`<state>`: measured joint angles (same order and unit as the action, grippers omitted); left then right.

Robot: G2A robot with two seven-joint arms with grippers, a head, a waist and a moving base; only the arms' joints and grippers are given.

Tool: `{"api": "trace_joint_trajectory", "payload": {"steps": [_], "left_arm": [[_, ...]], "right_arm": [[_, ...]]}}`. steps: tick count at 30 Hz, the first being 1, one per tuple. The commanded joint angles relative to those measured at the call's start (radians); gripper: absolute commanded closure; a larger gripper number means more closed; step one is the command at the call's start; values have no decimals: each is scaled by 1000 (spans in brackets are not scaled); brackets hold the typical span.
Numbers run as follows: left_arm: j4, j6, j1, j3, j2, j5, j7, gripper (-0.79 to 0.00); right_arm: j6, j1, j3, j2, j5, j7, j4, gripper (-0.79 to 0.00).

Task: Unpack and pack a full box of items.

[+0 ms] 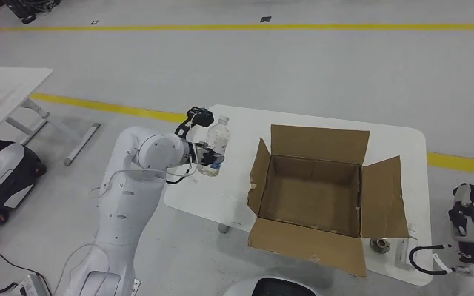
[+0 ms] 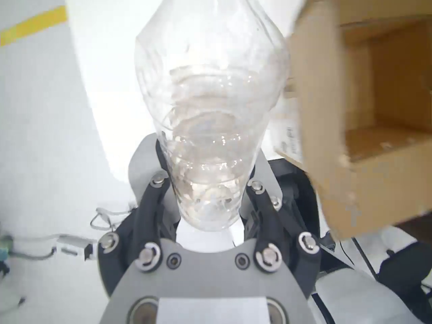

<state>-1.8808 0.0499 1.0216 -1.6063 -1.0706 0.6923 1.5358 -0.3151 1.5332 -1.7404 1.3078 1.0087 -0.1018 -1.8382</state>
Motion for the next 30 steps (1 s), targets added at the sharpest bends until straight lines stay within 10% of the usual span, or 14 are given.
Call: {"api": "trace_joint_trajectory", "payload": {"steps": [1, 19, 30], "left_arm": [[-37, 7, 6, 1, 15, -47, 0, 0], [-85, 12, 2, 22, 14, -133, -78, 0], [59, -18, -341, 352, -17, -384, -64, 0]], "right_arm": [[0, 0, 0, 0, 0, 0, 0, 0], [0, 0, 0, 0, 0, 0, 0, 0], [0, 0, 0, 0, 0, 0, 0, 0]]}}
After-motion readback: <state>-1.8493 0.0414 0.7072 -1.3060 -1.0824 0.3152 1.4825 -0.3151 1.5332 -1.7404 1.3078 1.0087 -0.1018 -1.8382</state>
